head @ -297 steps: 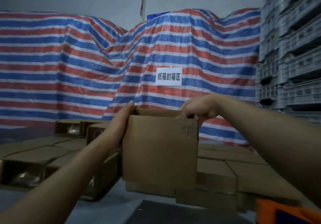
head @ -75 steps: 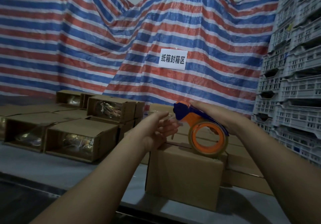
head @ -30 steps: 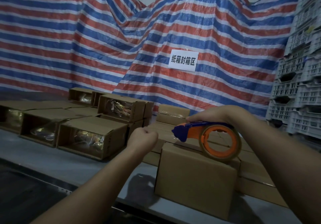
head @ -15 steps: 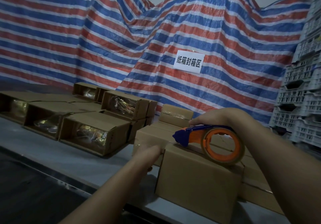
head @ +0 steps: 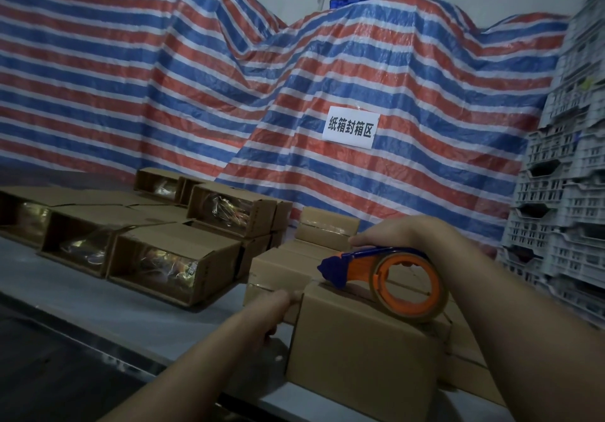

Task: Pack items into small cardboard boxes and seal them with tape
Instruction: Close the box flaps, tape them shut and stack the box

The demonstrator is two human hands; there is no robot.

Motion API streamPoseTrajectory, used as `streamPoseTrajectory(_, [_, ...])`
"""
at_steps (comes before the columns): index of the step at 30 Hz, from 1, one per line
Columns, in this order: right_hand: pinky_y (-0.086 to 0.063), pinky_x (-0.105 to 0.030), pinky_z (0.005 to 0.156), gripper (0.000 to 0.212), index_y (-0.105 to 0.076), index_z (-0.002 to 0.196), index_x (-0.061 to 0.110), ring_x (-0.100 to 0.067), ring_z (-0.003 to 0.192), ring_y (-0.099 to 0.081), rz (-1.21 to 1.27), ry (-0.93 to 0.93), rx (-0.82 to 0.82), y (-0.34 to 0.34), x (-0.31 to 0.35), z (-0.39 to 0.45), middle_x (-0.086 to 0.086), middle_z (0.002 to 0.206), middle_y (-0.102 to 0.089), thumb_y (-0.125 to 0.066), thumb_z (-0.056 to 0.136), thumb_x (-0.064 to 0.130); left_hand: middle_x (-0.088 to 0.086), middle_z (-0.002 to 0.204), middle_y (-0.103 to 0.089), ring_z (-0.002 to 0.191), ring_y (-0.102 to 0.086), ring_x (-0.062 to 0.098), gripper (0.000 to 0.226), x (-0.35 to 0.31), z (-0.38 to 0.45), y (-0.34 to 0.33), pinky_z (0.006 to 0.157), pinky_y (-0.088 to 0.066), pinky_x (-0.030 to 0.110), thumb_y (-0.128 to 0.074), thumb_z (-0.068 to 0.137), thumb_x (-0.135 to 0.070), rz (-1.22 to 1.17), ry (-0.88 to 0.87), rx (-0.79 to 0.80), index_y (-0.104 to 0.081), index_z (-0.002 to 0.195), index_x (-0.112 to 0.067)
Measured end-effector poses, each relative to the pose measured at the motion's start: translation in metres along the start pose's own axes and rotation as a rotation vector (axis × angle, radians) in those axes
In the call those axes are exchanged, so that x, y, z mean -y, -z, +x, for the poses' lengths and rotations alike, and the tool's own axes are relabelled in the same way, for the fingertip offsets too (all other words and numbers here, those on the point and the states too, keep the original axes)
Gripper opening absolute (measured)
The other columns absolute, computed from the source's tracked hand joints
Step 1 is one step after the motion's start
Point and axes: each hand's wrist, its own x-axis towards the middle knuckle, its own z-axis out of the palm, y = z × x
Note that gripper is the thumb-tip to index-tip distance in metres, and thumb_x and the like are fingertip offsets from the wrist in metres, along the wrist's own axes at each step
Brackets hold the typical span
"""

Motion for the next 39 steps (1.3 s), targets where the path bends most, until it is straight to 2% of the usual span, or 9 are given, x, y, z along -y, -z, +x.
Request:
streamPoseTrajectory(2, [-0.050,-0.013,0.047,0.040,-0.061,0.104,0.017,-0.003,0.051,-0.062,-0.018,0.009,-0.006,0.000,0.000,0.001,0.005,0.064,-0.070,-0.051,0.099,0.056,0.014,0.105,-0.051,0.084,-0.049,0.022,0.041,-0.007,0.000,0.005,0.081,-0.039,0.034,-0.044,0.103,-0.033,-0.015,-0.066,-0.049,-0.051,0.131,-0.003])
streamPoseTrajectory(5, [-0.050,-0.016,0.051,0.041,-0.062,0.104,0.017,-0.004,0.052,-0.062,-0.023,0.006,-0.012,-0.001,-0.001,0.002,0.005,0.065,-0.070,-0.052,0.098,0.056,0.017,0.123,-0.058,0.108,-0.056,0.029,0.045,-0.022,-0.005,0.007,0.088,-0.045,0.036,-0.042,0.103,-0.041,0.019,-0.145,-0.029,-0.053,0.131,-0.008])
streamPoseTrajectory(9, [-0.048,-0.016,0.058,0.033,-0.062,0.109,0.018,-0.002,0.053,-0.060,-0.082,0.053,0.005,-0.001,0.002,0.003,0.006,0.066,-0.068,-0.049,0.102,0.047,0.001,0.080,-0.048,0.068,-0.040,0.013,0.027,-0.027,-0.008,0.002,0.060,-0.033,0.024,-0.049,0.097,-0.046,0.094,-0.146,0.138,-0.055,0.093,-0.020])
streamPoseTrajectory(19, [-0.048,-0.016,0.055,0.030,-0.063,0.115,0.014,-0.004,0.053,-0.061,-0.161,0.056,0.028,-0.001,0.008,0.001,0.004,0.070,-0.068,-0.051,0.102,0.038,0.002,0.088,-0.052,0.075,-0.042,0.015,0.037,-0.027,0.000,0.002,0.062,-0.034,0.026,-0.058,0.089,-0.057,0.153,-0.139,0.114,-0.057,0.093,-0.021])
streamPoseTrajectory(22, [-0.051,-0.021,0.067,0.036,-0.064,0.116,0.013,-0.007,0.057,-0.061,-0.130,0.028,0.044,0.001,0.008,-0.001,0.001,0.075,-0.069,-0.051,0.102,0.043,0.001,0.091,-0.052,0.085,-0.051,0.016,0.040,-0.028,-0.001,0.002,0.075,-0.042,0.030,-0.060,0.088,-0.056,0.182,-0.159,0.081,-0.057,0.103,-0.019])
streamPoseTrajectory(26, [-0.052,-0.023,0.070,0.041,-0.064,0.115,0.015,-0.008,0.061,-0.062,-0.132,-0.020,0.035,0.010,-0.002,-0.008,0.000,0.076,-0.070,-0.052,0.099,0.051,0.009,0.128,-0.054,0.119,-0.047,0.028,0.057,-0.027,0.000,0.003,0.099,-0.042,0.037,-0.056,0.090,-0.057,0.218,-0.161,0.082,-0.055,0.128,-0.014])
streamPoseTrajectory(31, [-0.047,-0.024,0.068,0.039,-0.062,0.103,0.018,-0.007,0.053,-0.057,-0.174,-0.080,0.017,0.039,-0.066,-0.037,0.005,0.065,-0.064,-0.043,0.103,0.052,0.005,0.109,-0.053,0.092,-0.047,0.019,0.055,-0.027,0.002,0.005,0.081,-0.040,0.033,-0.057,0.091,-0.054,0.205,-0.165,0.072,-0.054,0.131,-0.016])
streamPoseTrajectory(34, [-0.045,-0.023,0.066,0.045,-0.064,0.093,0.021,-0.007,0.054,-0.056,-0.169,-0.130,-0.024,0.035,-0.097,-0.050,0.005,0.064,-0.063,-0.039,0.103,0.057,0.007,0.114,-0.053,0.094,-0.046,0.020,0.056,-0.027,0.002,0.002,0.080,-0.039,0.032,-0.059,0.091,-0.053,0.204,-0.159,0.058,-0.052,0.134,-0.017])
streamPoseTrajectory(39, [-0.045,-0.029,0.086,0.042,-0.062,0.113,0.031,-0.011,0.089,-0.062,-0.404,-0.101,-0.031,0.016,-0.105,-0.047,0.001,0.103,-0.067,-0.032,0.104,0.059,0.010,0.128,-0.053,0.109,-0.049,0.023,0.058,-0.034,-0.005,0.004,0.086,-0.039,0.033,-0.060,0.090,-0.054,0.338,-0.182,0.014,-0.049,0.134,-0.018])
